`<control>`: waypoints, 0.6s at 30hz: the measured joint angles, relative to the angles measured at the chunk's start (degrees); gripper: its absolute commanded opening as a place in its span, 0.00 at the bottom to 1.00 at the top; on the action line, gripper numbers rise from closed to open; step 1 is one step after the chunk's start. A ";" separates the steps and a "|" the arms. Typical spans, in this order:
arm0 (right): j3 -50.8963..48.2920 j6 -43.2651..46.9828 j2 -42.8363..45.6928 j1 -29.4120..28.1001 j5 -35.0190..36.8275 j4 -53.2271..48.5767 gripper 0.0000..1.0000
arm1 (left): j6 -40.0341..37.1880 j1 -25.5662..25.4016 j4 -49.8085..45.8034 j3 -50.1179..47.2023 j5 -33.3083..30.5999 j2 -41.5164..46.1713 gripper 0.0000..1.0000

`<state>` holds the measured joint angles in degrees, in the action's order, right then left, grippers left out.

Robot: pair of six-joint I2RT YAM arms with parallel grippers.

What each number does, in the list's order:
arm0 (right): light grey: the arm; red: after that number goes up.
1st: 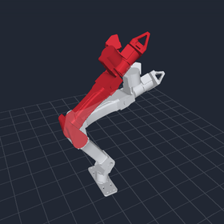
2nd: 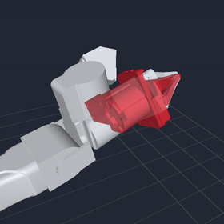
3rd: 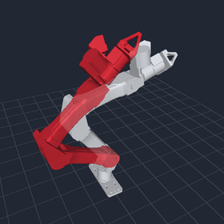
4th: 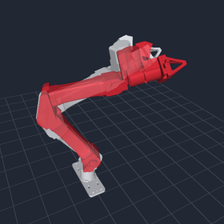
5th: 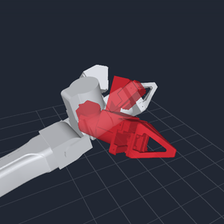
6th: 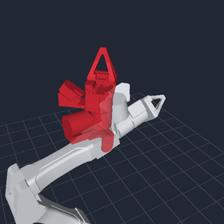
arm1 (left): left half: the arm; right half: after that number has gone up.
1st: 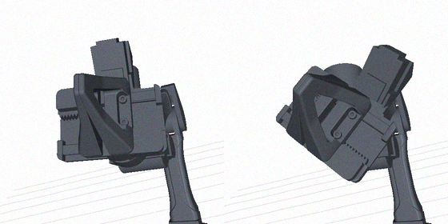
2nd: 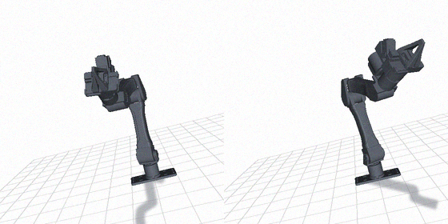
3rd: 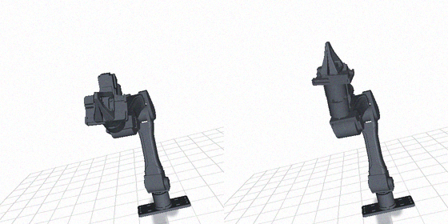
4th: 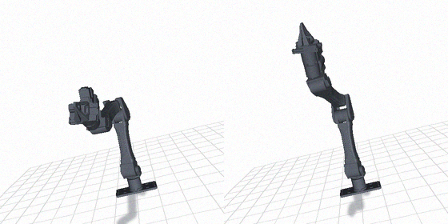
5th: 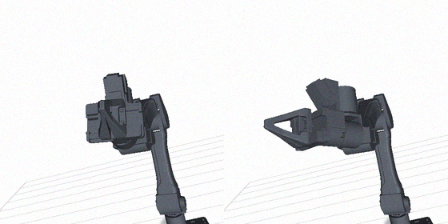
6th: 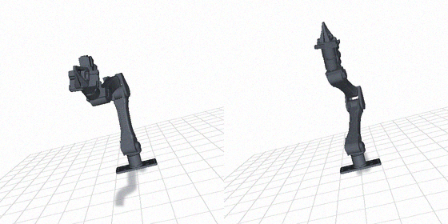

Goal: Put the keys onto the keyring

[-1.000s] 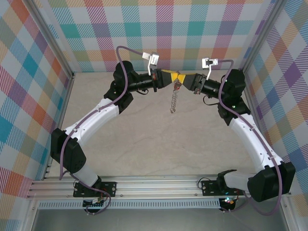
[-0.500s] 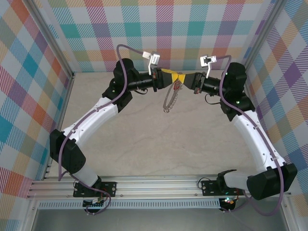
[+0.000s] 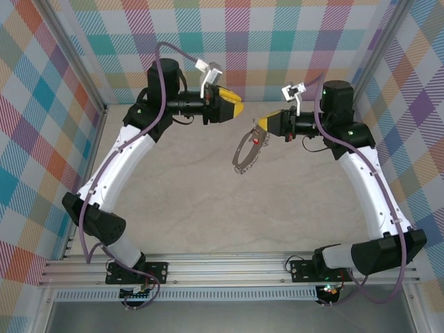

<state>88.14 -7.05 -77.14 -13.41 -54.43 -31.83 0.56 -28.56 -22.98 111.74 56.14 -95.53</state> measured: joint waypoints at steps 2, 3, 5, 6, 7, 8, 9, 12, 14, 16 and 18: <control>0.11 0.72 -0.96 0.00 -1.20 -0.90 0.00 | -2.54 0.00 -3.80 2.47 2.16 -1.44 0.32; 0.13 0.94 -1.46 0.00 -1.88 -1.16 0.00 | -3.74 0.00 -5.77 3.30 3.28 -2.12 0.32; 0.15 1.29 -2.19 0.00 -2.91 -1.46 0.00 | -5.40 -0.02 -8.50 3.85 5.07 -3.23 0.31; 0.15 1.36 -2.51 0.00 -3.45 -1.51 0.00 | -6.01 -0.02 -9.57 3.87 5.77 -3.72 0.31; 0.15 1.36 -2.75 0.00 -3.87 -1.46 0.00 | -6.45 -0.07 -10.47 3.87 6.36 -4.22 0.31; 0.15 1.36 -2.99 0.00 -4.31 -1.46 0.00 | -6.86 -0.07 -11.37 3.87 6.91 -4.76 0.31; 0.15 1.36 -3.21 0.00 -4.70 -1.38 0.00 | -7.32 -0.09 -12.15 3.87 7.39 -5.25 0.30; 0.15 1.09 -3.63 0.00 -5.49 -0.81 0.00 | -8.15 -0.31 -13.86 3.87 7.96 -6.19 0.30; 0.15 0.63 -3.72 0.00 -5.90 -0.33 0.00 | -8.59 -0.61 -14.67 3.87 8.09 -6.49 0.29; 0.15 0.33 -3.72 0.00 -6.25 0.04 0.00 | -9.01 -1.03 -14.91 3.87 8.35 -6.75 0.29; 0.13 0.15 -3.72 0.00 -6.38 0.52 0.00 | -9.09 -1.49 -14.95 3.89 8.37 -6.95 0.29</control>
<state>88.27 -6.90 -80.86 -13.41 -60.82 -31.31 -8.54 -30.04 -37.93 115.63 64.51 -102.48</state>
